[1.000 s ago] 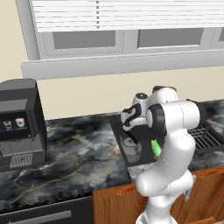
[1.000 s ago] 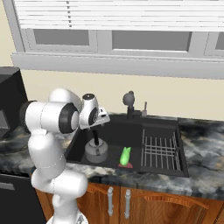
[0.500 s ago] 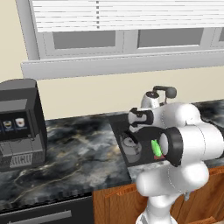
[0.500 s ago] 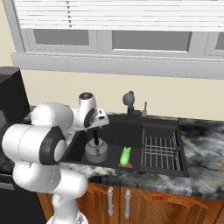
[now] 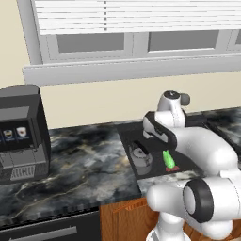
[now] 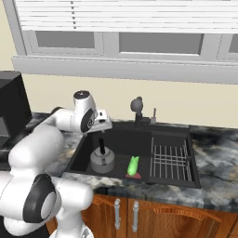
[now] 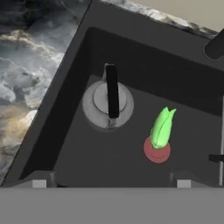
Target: Pick the jar and kettle and place them in the sink. Then turn on the water.
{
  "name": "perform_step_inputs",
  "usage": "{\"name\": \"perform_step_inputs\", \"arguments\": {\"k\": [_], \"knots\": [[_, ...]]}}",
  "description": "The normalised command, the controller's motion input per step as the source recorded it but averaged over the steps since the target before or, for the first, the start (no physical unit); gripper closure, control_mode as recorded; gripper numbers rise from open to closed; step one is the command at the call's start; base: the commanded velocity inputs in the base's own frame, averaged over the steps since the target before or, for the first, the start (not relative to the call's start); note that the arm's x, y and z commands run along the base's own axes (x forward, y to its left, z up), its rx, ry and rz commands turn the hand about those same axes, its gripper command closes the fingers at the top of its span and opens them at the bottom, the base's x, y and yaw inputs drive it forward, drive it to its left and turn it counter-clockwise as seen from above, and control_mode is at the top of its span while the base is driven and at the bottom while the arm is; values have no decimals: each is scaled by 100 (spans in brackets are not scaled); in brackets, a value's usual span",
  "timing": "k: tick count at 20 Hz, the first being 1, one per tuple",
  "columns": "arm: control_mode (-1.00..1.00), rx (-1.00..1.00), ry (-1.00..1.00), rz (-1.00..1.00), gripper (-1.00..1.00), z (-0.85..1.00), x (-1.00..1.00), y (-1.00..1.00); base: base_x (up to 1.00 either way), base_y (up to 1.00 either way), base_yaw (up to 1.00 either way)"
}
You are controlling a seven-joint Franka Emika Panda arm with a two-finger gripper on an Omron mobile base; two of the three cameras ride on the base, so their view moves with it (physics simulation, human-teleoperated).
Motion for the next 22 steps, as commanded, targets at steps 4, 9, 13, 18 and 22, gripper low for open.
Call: {"name": "perform_step_inputs", "arguments": {"k": [4,9,13,18,22], "knots": [[-100,1,0,-10,-100,55,-40,0,0,0,0],[-100,1,0,-9,-100,38,-41,0,0,0,0],[-100,0,-2,-5,-100,36,-33,0,0,0,0],[-100,0,0,-4,-100,30,-20,0,0,0,0],[-100,1,0,-5,-100,20,-15,0,0,0,0]]}}
